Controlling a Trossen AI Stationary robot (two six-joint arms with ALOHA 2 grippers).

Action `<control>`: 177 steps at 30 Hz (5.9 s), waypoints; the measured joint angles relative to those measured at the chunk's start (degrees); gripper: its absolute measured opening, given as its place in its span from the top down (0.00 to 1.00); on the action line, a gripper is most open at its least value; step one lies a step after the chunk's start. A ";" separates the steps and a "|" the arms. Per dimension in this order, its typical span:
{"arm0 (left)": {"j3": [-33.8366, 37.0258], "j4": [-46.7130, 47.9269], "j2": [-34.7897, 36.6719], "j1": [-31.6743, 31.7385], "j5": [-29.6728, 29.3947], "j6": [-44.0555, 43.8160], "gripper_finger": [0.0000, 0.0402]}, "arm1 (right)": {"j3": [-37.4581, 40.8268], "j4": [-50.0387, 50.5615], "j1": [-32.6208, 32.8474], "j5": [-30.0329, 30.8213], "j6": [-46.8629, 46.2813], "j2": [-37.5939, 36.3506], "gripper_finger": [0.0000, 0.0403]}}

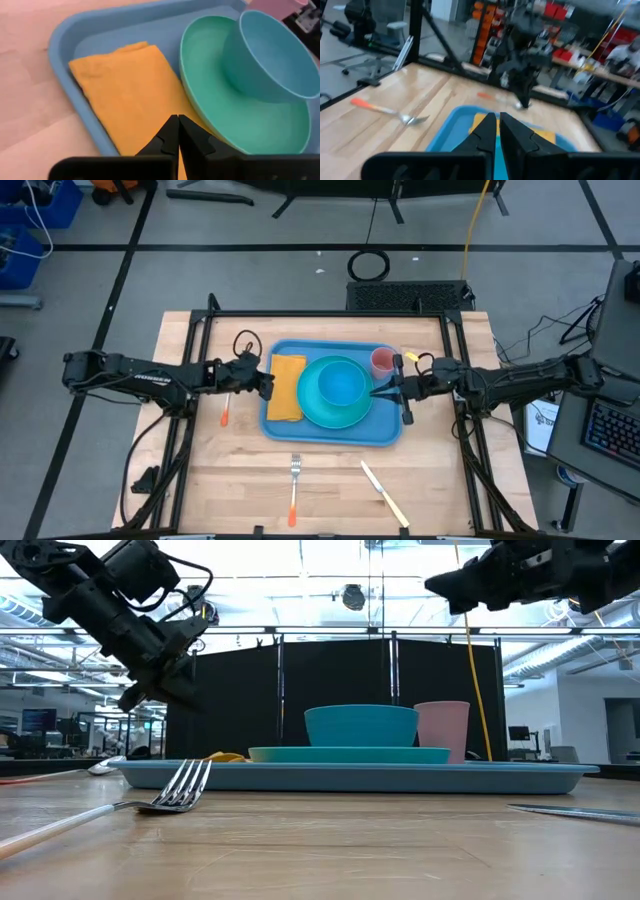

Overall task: Set up tray
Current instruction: Put the orange fork on the yellow napkin on the blue serving tray

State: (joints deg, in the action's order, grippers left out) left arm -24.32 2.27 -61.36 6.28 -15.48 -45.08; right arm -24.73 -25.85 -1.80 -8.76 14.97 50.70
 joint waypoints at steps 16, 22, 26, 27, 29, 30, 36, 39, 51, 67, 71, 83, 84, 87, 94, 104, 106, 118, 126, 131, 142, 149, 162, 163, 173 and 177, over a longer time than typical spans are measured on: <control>0.00 -0.86 -0.59 -12.79 -4.23 -17.20 0.98 | 0.37 -11.42 -4.53 -0.01 2.28 -0.02 0.97; 0.00 -2.52 -1.47 -21.14 -7.02 -26.44 0.98 | 0.37 -12.08 -6.25 -0.20 3.12 0.00 0.97; -0.54 -6.94 -3.52 -25.57 -8.86 -28.11 0.99 | 0.39 -12.41 -7.21 -0.21 2.22 0.00 0.97; -0.79 -6.89 -4.26 -26.43 -9.27 -28.44 0.99 | 0.38 -12.65 -7.28 -0.21 2.18 0.00 0.97; -2.04 -6.63 -6.47 -27.86 -9.86 -29.26 0.99 | 0.39 -13.41 -7.29 0.00 2.18 0.00 0.97; -2.87 -7.07 -7.84 -28.31 -9.82 -29.83 0.99 | 0.39 -14.02 -7.29 0.03 2.14 0.00 0.97; -8.29 -6.24 -16.19 -30.95 -9.81 -33.84 0.96 | 0.39 -16.33 -7.29 -0.01 2.48 0.00 0.97; -12.21 -4.48 -20.73 -32.10 -8.89 -36.00 0.96 | 0.39 -17.00 -7.29 0.01 4.24 0.00 0.97; -32.84 22.89 -30.09 -38.83 -5.80 -50.17 0.96 | 0.39 -19.80 -7.69 -0.02 8.64 0.00 0.97; -42.09 24.23 -41.58 -42.52 1.32 -59.05 0.58 | 0.39 -16.98 -11.31 -0.22 1.81 0.02 0.97; -42.77 23.50 -43.11 -42.53 3.46 -62.41 0.41 | 0.39 -15.06 -11.26 -0.23 0.71 0.02 0.97; -42.75 18.66 -48.30 -42.71 9.65 -64.55 0.39 | 0.39 -9.59 -11.24 -0.45 -1.62 0.02 0.97; -42.75 18.84 -48.24 -42.73 9.51 -64.54 0.41 | 0.39 -9.42 -11.24 -0.44 -1.87 0.02 0.97; -42.75 18.78 -48.19 -42.62 7.99 -64.54 0.46 | 0.39 -9.38 -11.24 -0.45 -1.91 0.02 0.97; -42.75 18.86 -48.60 -40.87 7.46 -61.80 0.55 | 0.39 -9.36 -11.24 -0.45 -1.91 0.02 0.97; -42.91 18.25 -50.27 -39.45 11.06 -59.93 0.56 | 0.39 -8.92 -11.22 -0.49 -1.91 0.02 0.97; -42.91 18.32 -50.29 -39.48 11.62 -59.89 0.56 | 0.39 -8.94 -11.22 -0.49 -1.91 0.02 0.97; -42.84 18.81 -50.52 -40.88 13.39 -60.06 0.56 | 0.39 -8.55 -11.22 -0.49 -1.93 0.02 0.97; -42.82 19.26 -50.60 -41.33 13.86 -58.94 0.56 | 0.39 -8.55 -11.22 -0.49 -2.32 0.02 0.97; -42.86 20.71 -50.63 -41.35 13.42 -58.95 0.59 | 0.39 -8.55 -11.22 -0.49 -2.32 0.02 0.97; -42.71 21.85 -50.64 -40.67 12.93 -56.57 0.83 | 0.39 -8.55 -11.22 -0.49 -2.32 0.02 0.97; -42.69 21.89 -50.64 -40.48 11.90 -55.47 0.91 | 0.39 -8.55 -11.22 -0.50 -2.32 0.02 0.97; -42.66 20.73 -50.64 -40.55 8.81 -55.31 0.98 | 0.39 -8.36 -11.22 -0.51 -2.32 0.02 0.97; -42.66 20.62 -50.64 -40.56 8.59 -55.29 0.98 | 0.39 -8.35 -11.22 -0.49 -2.32 0.02 0.97; -42.51 18.75 -49.92 -40.80 5.38 -54.51 0.98 | 0.39 -8.14 -11.23 -0.49 -2.32 0.00 0.97; -42.53 18.59 -49.26 -40.83 4.01 -54.26 1.00 | 0.39 -8.13 -11.22 -0.49 -2.31 0.00 0.97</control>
State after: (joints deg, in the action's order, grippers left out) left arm -66.85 20.86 -110.62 -34.54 -11.47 -99.34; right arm -24.34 -33.98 -13.02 -9.26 12.66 50.70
